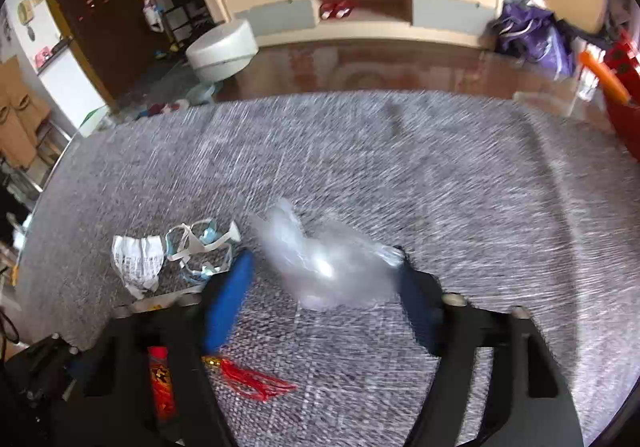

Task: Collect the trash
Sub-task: 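Grasp the red wrapper with the left gripper while the right grasps a clear plastic bag, then lower both grippers into the bin and release the wrapper and bag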

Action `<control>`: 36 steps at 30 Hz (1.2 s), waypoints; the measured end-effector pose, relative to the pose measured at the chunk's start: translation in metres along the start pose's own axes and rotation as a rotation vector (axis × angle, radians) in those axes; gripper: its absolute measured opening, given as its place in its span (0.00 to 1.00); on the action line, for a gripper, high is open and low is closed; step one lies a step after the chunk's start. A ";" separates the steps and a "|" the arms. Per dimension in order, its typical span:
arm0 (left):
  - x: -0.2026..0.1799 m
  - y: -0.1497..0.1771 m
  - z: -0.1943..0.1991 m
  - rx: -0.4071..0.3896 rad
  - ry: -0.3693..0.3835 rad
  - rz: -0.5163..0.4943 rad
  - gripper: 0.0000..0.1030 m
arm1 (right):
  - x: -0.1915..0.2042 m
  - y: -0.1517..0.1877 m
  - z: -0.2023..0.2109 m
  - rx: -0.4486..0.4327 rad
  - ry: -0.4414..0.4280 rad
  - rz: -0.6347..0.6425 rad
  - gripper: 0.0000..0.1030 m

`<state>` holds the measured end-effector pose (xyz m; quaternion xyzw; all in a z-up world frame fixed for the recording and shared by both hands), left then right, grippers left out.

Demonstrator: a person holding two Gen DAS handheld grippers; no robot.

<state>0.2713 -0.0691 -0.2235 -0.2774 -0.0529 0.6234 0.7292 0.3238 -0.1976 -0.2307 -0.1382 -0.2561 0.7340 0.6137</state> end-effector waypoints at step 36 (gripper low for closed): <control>-0.022 0.146 0.140 -0.142 0.006 -0.056 0.49 | 0.062 0.149 0.196 -0.124 -0.023 0.037 0.34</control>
Point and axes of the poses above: each gripper's, at about its wrist camera, not at the fingertips, and z roughly against the way its jaws point, x to its left, y to its underside, the point moved 3 cm from there along -z, roughly the way its jaws point, and after that the axes turned 7 degrees about z, right-handed, at the moved point
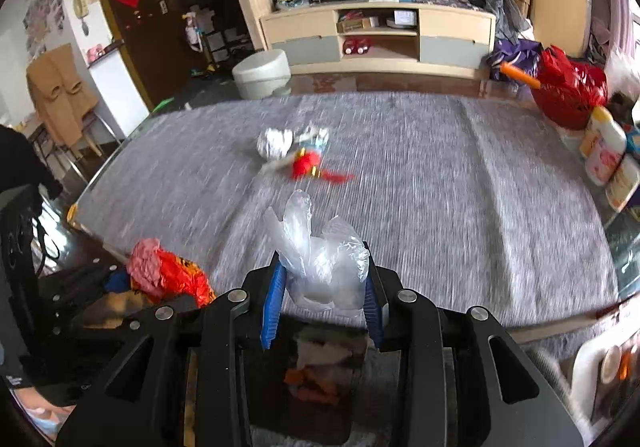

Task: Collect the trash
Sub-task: 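Lower both grippers into the bin and release the wrapper and bag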

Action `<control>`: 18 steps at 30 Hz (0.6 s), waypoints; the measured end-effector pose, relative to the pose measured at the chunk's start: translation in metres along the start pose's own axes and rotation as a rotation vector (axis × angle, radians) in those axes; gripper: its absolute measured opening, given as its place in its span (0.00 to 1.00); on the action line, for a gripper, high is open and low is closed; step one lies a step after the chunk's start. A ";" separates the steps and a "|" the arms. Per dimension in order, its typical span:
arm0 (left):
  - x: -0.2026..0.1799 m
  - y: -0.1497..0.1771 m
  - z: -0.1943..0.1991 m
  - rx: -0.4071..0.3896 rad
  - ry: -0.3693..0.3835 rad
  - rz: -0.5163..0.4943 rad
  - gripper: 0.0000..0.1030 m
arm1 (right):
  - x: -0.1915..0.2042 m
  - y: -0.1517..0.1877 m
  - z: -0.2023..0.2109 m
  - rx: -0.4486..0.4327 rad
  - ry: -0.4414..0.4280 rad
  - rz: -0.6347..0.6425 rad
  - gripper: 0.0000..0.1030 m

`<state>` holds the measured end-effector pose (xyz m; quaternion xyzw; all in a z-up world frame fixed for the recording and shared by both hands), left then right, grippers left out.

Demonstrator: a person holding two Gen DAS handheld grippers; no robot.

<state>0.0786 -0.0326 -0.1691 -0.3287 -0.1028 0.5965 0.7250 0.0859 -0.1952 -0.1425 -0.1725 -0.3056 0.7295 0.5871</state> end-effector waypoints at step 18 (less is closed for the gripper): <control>0.021 0.101 -0.061 0.203 -0.046 0.055 0.49 | 0.020 0.113 -0.072 0.222 0.010 -0.008 0.34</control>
Point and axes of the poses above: each gripper's, at about its wrist camera, not at the fingertips, and z roughly against the way its jaws point, x to its left, y to its underside, the point moved 3 cm from there along -z, roughly the way its jaws point, and after that the axes turned 7 degrees about z, right-handed, at the moved point
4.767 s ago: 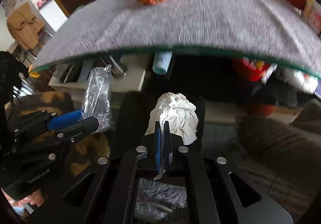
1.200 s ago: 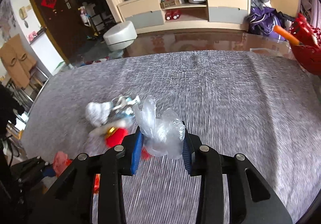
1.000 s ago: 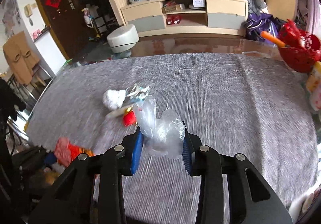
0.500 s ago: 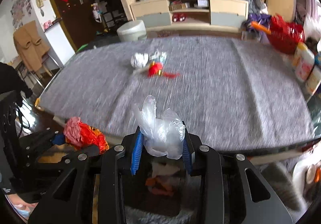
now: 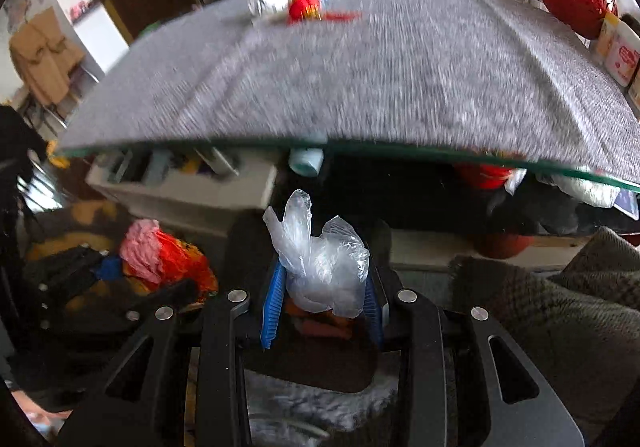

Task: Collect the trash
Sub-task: 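Lower both grippers into the bin and release the wrapper and bag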

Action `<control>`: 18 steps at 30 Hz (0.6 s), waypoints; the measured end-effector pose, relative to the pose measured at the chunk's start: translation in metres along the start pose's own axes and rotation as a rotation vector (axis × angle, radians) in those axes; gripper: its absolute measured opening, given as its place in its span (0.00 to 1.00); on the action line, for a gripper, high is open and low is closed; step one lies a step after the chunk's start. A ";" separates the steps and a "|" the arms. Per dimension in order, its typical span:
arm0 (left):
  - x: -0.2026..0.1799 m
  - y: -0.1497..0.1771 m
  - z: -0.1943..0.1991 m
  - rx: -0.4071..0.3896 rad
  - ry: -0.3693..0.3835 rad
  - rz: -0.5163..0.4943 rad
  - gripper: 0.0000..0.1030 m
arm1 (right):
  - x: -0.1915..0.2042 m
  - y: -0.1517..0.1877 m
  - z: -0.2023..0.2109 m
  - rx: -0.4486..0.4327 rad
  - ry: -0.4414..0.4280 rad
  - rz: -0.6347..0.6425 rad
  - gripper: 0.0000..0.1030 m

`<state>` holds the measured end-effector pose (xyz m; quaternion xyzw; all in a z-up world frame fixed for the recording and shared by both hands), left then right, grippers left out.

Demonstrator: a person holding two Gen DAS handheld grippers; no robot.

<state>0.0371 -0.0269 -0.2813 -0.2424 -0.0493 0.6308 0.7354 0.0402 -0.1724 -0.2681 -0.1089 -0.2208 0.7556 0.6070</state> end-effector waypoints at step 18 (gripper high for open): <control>0.007 0.014 -0.035 0.098 -0.005 -0.005 0.56 | -0.005 0.013 -0.027 0.061 -0.059 -0.037 0.42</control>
Point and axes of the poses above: each gripper's, at about its wrist camera, not at the fingertips, and z roughly against the way its jaws point, x to its left, y to its underside, the point moved 3 cm from there along -z, roughly the way its jaws point, and after that the axes turned 7 degrees about z, right-handed, at the moved point
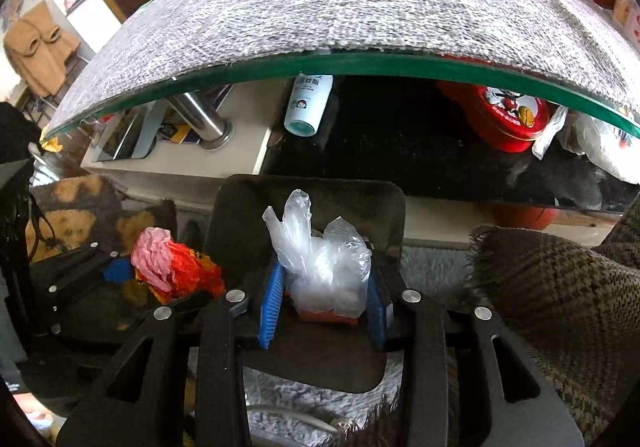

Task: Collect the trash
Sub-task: 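Lower both grippers into the bin and release the wrapper and bag, then grasp the red lantern with the right gripper while the left grasps the white tube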

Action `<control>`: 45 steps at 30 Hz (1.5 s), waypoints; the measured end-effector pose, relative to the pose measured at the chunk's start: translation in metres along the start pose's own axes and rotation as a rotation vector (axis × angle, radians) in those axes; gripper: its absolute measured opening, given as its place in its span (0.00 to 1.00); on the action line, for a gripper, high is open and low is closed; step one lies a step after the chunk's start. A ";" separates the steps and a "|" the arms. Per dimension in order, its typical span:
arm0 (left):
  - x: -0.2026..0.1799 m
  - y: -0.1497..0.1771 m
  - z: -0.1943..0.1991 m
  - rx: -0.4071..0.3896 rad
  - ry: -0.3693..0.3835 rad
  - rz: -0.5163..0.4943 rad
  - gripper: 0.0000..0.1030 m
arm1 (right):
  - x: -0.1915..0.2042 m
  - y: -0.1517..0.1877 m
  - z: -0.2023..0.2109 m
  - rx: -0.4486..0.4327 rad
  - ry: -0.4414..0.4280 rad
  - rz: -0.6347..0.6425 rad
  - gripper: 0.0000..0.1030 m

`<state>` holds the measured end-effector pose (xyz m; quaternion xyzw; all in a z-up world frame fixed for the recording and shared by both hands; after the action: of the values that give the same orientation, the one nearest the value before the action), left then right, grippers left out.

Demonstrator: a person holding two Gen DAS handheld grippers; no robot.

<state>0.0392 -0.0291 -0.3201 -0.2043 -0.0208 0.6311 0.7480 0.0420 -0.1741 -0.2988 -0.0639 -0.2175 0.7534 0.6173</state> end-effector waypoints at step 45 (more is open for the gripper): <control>0.025 -0.173 0.102 -0.225 -0.063 0.011 0.92 | -0.025 -0.172 0.067 -0.240 0.023 0.041 0.82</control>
<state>0.1762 0.0021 -0.1749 -0.2671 -0.1141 0.6348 0.7160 0.1779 -0.1900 -0.1730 -0.1503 -0.2977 0.7336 0.5922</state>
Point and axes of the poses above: each gripper's, at about its wrist camera, not at the fingertips, and z roughly against the way its jaws point, x to its left, y to its underside, the point moved 3 cm from there along -z, roughly the way its jaws point, and after that the axes turned 7 degrees about z, right-handed, at the moved point
